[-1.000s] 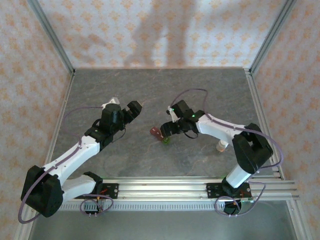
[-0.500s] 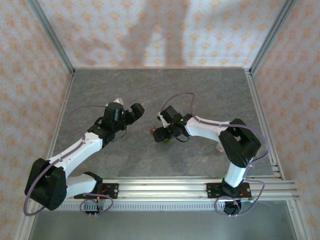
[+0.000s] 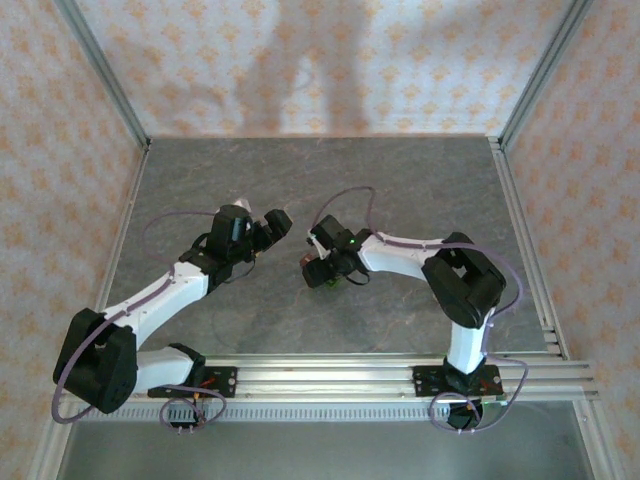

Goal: Sort the pills into containers

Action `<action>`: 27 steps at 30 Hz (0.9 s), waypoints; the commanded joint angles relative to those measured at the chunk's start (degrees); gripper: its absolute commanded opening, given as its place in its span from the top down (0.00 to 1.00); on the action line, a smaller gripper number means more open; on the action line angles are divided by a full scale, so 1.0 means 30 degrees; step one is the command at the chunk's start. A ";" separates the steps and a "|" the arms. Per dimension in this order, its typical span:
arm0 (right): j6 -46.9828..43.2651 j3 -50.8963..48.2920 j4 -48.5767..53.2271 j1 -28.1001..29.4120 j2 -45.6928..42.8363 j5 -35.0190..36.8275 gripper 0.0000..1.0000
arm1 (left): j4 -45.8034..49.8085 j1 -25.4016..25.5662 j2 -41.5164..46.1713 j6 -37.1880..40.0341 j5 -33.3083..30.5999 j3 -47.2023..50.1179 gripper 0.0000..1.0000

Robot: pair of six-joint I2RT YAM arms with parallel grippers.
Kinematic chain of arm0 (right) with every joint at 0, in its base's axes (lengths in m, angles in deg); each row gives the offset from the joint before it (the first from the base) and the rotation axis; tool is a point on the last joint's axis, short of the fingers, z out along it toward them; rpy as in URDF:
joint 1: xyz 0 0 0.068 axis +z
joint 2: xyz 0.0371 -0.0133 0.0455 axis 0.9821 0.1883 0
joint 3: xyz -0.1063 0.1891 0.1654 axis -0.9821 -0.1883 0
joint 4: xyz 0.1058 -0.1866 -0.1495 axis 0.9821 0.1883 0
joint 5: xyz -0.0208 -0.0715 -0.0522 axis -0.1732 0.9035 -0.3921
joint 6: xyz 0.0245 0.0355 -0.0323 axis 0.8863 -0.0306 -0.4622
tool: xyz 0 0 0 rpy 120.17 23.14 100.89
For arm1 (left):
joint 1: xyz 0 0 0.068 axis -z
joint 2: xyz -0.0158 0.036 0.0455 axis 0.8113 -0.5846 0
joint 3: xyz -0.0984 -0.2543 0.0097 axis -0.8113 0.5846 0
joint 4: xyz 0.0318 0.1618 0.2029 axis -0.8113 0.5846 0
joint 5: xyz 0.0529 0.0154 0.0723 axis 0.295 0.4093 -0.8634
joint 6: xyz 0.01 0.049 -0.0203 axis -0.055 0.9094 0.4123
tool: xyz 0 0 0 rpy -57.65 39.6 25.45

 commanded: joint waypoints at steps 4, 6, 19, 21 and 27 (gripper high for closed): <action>-0.0399 0.0981 0.0358 0.0312 0.0816 0.0456 0.37 | -0.0531 -0.0182 -0.0076 0.0057 0.0051 -0.0541 0.00; -0.0455 0.1069 0.0415 0.0342 0.0907 0.0463 0.44 | -0.0533 -0.0185 -0.0032 -0.0005 0.0054 -0.0549 0.00; 0.0803 0.0096 -0.0574 -0.0143 -0.1640 -0.1020 0.71 | -0.1006 -0.0094 0.0942 -0.1348 0.1707 -0.0456 0.00; 0.1496 -0.0293 -0.1331 -0.0457 -0.2422 -0.1740 0.71 | -0.1769 0.0052 0.1111 -0.2237 0.2200 -0.0138 0.00; 0.3189 -0.0666 -0.2716 -0.1067 -0.3752 -0.3164 0.71 | -0.3961 0.0607 0.1278 -0.4361 0.2717 0.0679 0.00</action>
